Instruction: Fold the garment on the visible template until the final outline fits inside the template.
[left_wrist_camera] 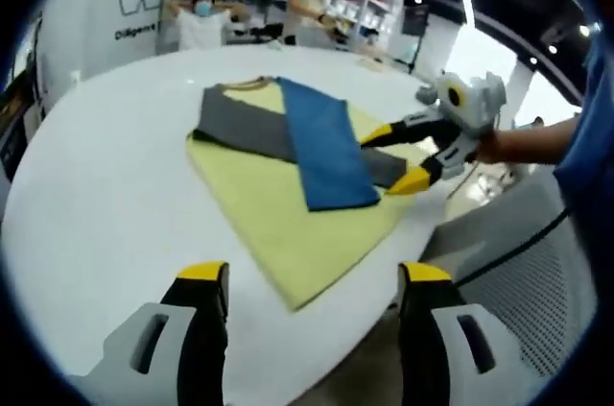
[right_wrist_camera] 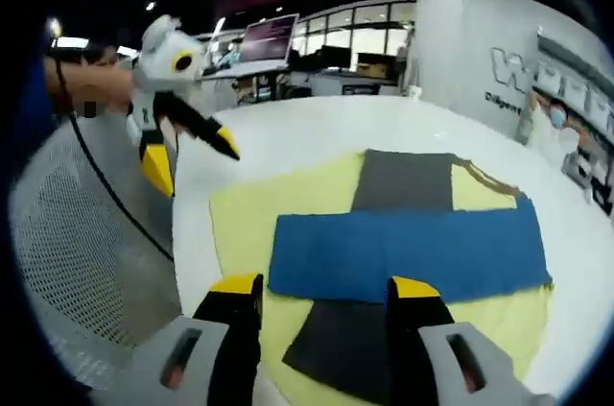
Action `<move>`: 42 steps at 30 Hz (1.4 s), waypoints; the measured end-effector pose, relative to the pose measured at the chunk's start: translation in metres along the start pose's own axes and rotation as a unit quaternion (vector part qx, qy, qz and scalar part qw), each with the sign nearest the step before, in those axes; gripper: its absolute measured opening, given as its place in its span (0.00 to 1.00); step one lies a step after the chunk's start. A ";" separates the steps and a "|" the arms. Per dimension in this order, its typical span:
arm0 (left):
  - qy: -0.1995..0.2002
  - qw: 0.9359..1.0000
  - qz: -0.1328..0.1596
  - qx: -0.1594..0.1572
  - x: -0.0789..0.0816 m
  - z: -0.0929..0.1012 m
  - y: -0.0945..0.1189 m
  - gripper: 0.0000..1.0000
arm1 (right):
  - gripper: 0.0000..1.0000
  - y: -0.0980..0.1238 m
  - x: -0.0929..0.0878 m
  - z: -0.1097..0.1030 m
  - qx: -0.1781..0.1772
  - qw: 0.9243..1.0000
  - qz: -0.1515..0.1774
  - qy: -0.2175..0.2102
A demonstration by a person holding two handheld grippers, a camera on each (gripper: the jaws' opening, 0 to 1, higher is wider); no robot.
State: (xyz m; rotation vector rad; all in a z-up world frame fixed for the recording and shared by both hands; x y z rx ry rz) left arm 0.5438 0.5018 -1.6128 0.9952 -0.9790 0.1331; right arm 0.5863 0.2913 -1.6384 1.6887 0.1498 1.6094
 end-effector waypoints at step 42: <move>0.183 0.977 -0.049 -0.094 -0.010 0.013 -0.023 0.33 | 0.36 0.160 -0.108 0.023 -0.026 0.871 0.014 -0.491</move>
Point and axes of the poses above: the point that each gripper's makers call its tool centre point, and the gripper's own axes: y roughly backward along the fingers, z roughly to its right, x roughly out of its top, the point moved 5 cm from there along y, roughly backward along the fingers, and after that the axes turned 1 degree about x, right-handed, at the moved point
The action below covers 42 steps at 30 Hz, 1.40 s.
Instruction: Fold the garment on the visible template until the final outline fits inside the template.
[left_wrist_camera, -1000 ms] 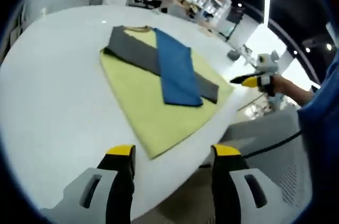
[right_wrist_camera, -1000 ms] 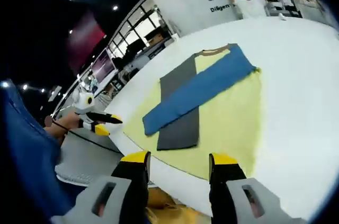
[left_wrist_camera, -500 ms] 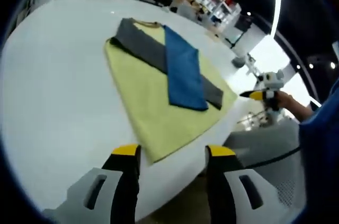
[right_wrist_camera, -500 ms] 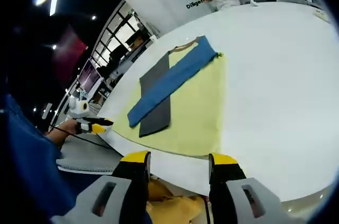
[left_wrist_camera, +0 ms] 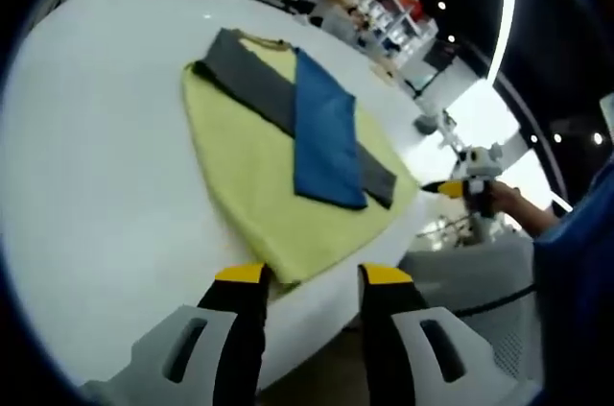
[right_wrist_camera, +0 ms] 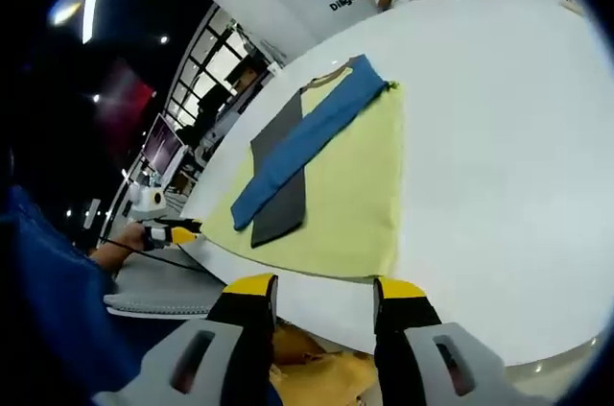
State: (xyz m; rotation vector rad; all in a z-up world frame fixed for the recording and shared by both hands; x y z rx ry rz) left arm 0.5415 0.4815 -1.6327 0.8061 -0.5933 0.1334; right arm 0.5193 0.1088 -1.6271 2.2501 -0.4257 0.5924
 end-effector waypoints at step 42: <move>0.032 0.999 0.023 0.001 -0.007 -0.008 0.004 0.31 | 0.26 -0.018 0.006 0.005 0.049 0.994 0.017 -0.092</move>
Point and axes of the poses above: the point that each gripper's makers call its tool centre point, and the gripper's own axes: y roughly backward along the fingers, z roughly to its right, x roughly out of its top, the point moved 5 cm from there along y, roughly backward along the fingers, and after that the axes turned 1 degree about x, right-handed, at the moved point
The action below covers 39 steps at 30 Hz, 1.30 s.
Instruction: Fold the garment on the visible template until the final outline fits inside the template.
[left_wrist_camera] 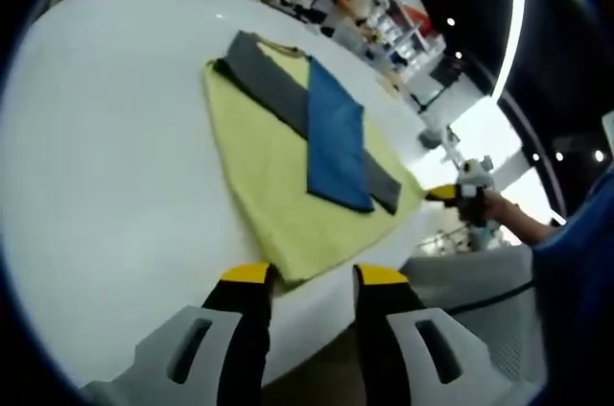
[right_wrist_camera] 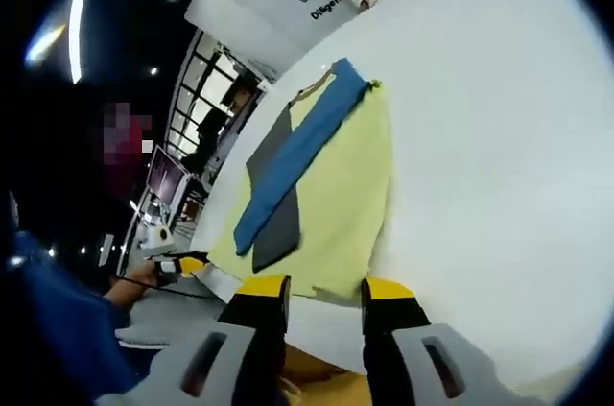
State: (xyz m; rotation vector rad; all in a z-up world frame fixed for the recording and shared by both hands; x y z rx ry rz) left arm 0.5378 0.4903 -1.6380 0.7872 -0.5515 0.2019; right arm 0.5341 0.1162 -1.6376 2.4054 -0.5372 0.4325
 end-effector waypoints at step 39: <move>0.015 0.999 0.023 0.023 0.007 -0.011 0.005 0.01 | 0.00 0.006 0.016 0.016 -0.040 0.995 0.085 -0.029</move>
Point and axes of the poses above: the point that each gripper's makers call its tool centre point, and the gripper's own axes: y roughly backward along the fingers, z roughly to its right, x roughly out of its top, the point moved 5 cm from there along y, roughly backward along the fingers, and after that the axes turned 1 degree about x, right-handed, at the moved point
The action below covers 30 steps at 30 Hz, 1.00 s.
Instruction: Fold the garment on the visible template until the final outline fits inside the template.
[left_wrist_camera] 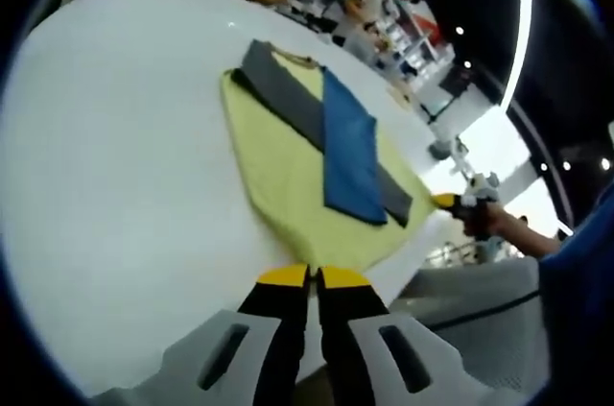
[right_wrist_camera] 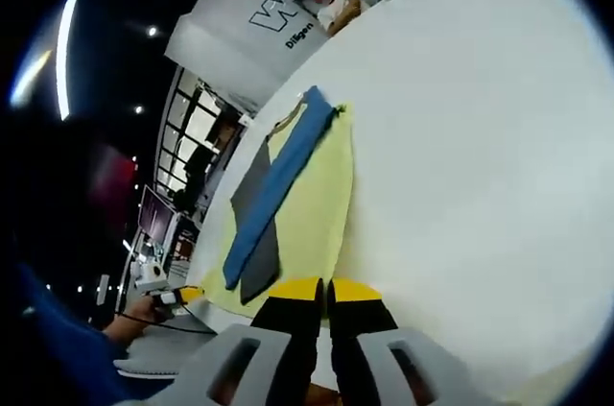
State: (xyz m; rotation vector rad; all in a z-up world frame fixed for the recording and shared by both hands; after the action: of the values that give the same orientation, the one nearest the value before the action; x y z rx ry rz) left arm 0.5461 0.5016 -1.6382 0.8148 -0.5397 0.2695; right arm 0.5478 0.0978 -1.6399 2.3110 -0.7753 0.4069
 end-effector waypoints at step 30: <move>-0.063 0.997 -0.005 0.036 0.017 0.022 0.040 0.00 | 0.00 0.023 -0.011 -0.032 -0.012 0.999 0.010 -0.030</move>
State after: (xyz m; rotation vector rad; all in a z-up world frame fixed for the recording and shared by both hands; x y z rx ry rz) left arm 0.5352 0.5119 -1.5914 0.9084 -0.6476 0.2300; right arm 0.5225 0.1100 -1.6104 2.3042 -0.8285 0.3370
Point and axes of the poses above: the point that each gripper's makers call its tool centre point, and the gripper's own axes: y roughly backward along the fingers, z roughly to its right, x roughly out of its top, the point moved 5 cm from there along y, roughly backward along the fingers, and after that the axes turned 1 degree about x, right-handed, at the moved point
